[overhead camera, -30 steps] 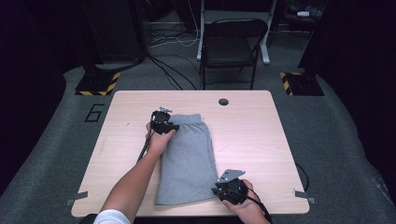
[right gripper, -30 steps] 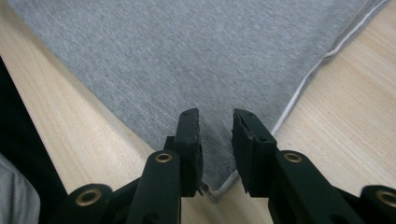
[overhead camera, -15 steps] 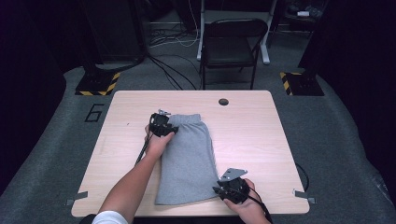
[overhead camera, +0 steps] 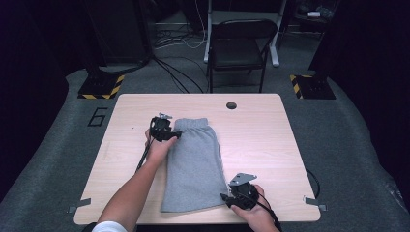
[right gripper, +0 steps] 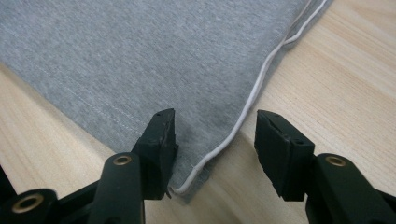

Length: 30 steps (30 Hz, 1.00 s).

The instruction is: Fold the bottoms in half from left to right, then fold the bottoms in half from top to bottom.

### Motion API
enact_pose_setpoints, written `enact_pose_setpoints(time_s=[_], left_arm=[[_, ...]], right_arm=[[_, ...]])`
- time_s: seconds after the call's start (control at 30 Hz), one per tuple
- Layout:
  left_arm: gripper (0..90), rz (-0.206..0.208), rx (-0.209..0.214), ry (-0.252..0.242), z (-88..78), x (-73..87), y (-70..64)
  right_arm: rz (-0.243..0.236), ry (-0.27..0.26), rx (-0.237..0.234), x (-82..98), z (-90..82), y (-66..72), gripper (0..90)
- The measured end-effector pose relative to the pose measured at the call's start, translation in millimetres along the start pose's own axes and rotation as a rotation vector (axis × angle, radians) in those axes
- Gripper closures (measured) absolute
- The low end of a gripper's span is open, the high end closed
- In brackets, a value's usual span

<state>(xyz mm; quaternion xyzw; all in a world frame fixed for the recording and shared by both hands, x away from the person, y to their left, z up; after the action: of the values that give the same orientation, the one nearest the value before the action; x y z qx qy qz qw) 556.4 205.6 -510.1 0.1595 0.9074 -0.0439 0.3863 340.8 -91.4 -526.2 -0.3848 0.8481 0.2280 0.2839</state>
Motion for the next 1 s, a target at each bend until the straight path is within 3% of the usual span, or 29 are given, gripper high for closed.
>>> enact_pose_setpoints(time_s=[0.17, 0.2, 0.27, 0.43, 0.47, 0.63, 0.7, 0.73, 0.8, 0.83, 0.87, 0.97, 1.0], left_arm=[[44.3, -0.002, 0.018, 0.013, 3.9, 2.0, -3.2], [44.3, 0.015, 0.021, 0.024, 4.8, 2.7, -3.3], [44.2, 0.023, 0.020, 0.038, 6.6, 4.0, -3.1], [43.5, -0.007, 0.019, 0.050, 10.1, 7.7, -1.8], [43.9, -0.015, 0.024, 0.041, 10.4, 10.1, -0.9], [52.2, -0.046, 0.040, 0.036, 12.0, 13.2, -1.2], [54.8, -0.042, 0.043, 0.036, 12.0, 13.1, -2.0], [56.4, -0.029, 0.045, 0.040, 11.8, 13.1, -1.8], [59.3, -0.016, 0.047, 0.038, 12.0, 13.2, -1.9], [61.4, -0.016, 0.049, 0.036, 12.1, 13.2, -2.1], [63.8, -0.016, 0.050, 0.034, 12.3, 13.3, -2.5], [72.1, -0.022, 0.060, 0.030, 12.7, 13.4, -5.1], [74.7, -0.030, 0.064, 0.028, 12.7, 13.4, -6.5]], right_arm=[[0.022, -0.008, -0.012, 0.5, 0.8, -2.2, 46.6], [-0.003, 0.008, -0.017, 0.9, 0.0, -4.3, 46.3], [0.021, 0.000, -0.021, 0.4, 0.8, -3.8, 47.0], [0.032, 0.007, -0.040, 0.1, 1.1, -0.7, 54.5], [-0.003, 0.003, -0.043, 0.0, 1.5, -2.5, 56.1], [0.014, 0.024, -0.078, -0.6, 0.5, -0.5, 65.5], [0.013, 0.028, -0.089, -1.0, 1.1, 0.5, 70.5], [-0.013, 0.025, -0.091, -1.7, 1.5, -1.1, 72.5], [0.002, 0.031, -0.106, -1.7, 1.6, 0.0, 76.0], [-0.006, 0.027, -0.116, -1.8, 2.4, -0.6, 77.5], [0.016, 0.027, -0.120, -1.6, 2.1, 1.0, 79.4], [-0.015, 0.025, -0.127, -2.4, 2.3, 0.2, 82.6], [-0.005, 0.035, -0.124, -2.7, 1.4, 1.7, 83.2]])
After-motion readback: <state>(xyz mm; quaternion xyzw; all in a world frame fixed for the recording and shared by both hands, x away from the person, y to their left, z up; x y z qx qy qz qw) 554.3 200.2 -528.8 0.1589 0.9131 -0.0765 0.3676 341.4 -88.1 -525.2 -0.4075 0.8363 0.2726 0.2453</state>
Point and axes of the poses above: each handheld gripper's, and its own axes: z roughly forward along the jaws, x roughly out of its underside, y roughly to its left, the point moved 2 cm from there along z, roughly forward along the jaws, and after that the axes turned 11 degrees about -x, right-handed, at the moved point
